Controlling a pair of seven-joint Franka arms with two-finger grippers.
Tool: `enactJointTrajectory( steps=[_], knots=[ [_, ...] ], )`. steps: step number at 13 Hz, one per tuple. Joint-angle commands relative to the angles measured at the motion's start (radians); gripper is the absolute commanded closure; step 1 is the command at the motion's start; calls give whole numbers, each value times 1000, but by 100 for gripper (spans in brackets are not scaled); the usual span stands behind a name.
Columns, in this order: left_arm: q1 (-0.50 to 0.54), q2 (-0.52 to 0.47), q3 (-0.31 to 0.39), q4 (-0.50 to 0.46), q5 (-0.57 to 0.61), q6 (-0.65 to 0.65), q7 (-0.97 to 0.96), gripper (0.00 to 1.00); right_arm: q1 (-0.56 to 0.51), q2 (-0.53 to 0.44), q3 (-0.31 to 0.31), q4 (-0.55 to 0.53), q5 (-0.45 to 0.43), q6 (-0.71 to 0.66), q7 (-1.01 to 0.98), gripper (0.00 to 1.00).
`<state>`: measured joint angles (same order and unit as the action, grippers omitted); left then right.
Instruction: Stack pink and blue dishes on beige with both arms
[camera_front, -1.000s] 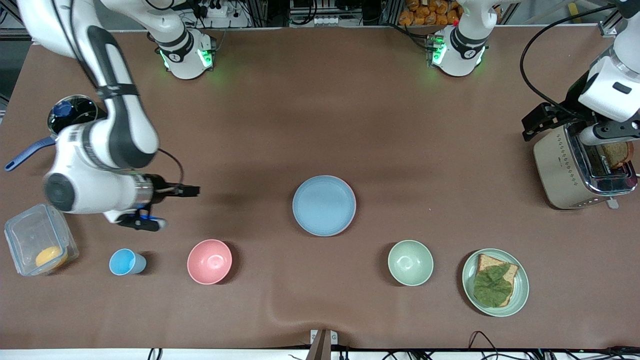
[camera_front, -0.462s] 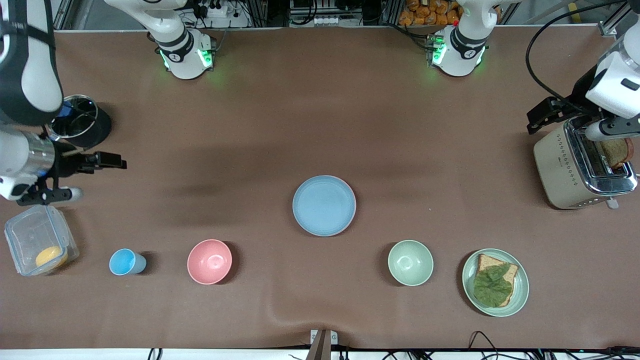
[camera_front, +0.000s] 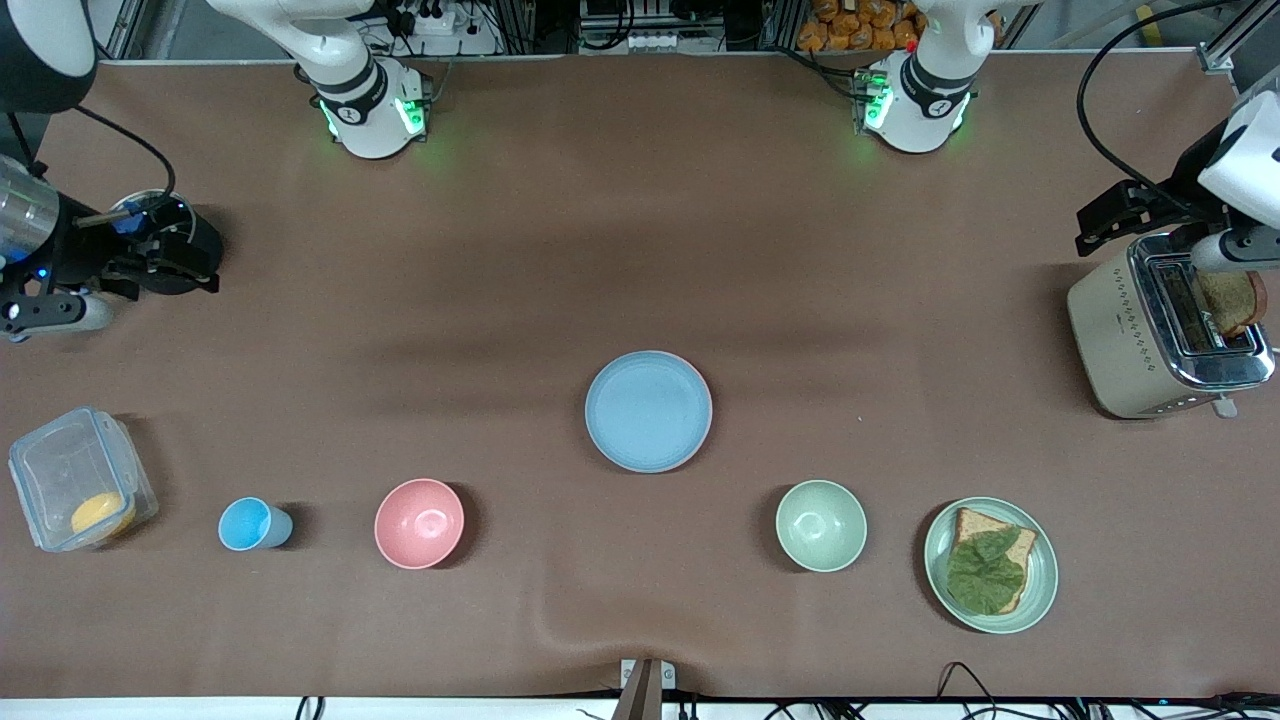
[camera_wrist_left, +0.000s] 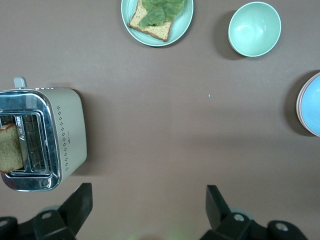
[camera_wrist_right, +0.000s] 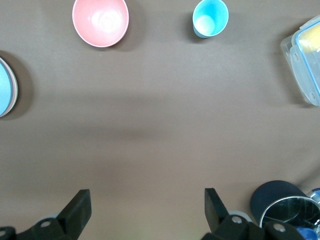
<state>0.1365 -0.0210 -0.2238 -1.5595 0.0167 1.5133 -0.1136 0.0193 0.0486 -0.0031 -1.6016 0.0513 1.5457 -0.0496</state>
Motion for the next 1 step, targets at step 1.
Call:
enactJointTrajectory(
  steps=[1],
  knots=[
    [6,12,-2,35,-17,-30,20,0,14,-21,2,-20,-28,-16,30,0]
  ],
)
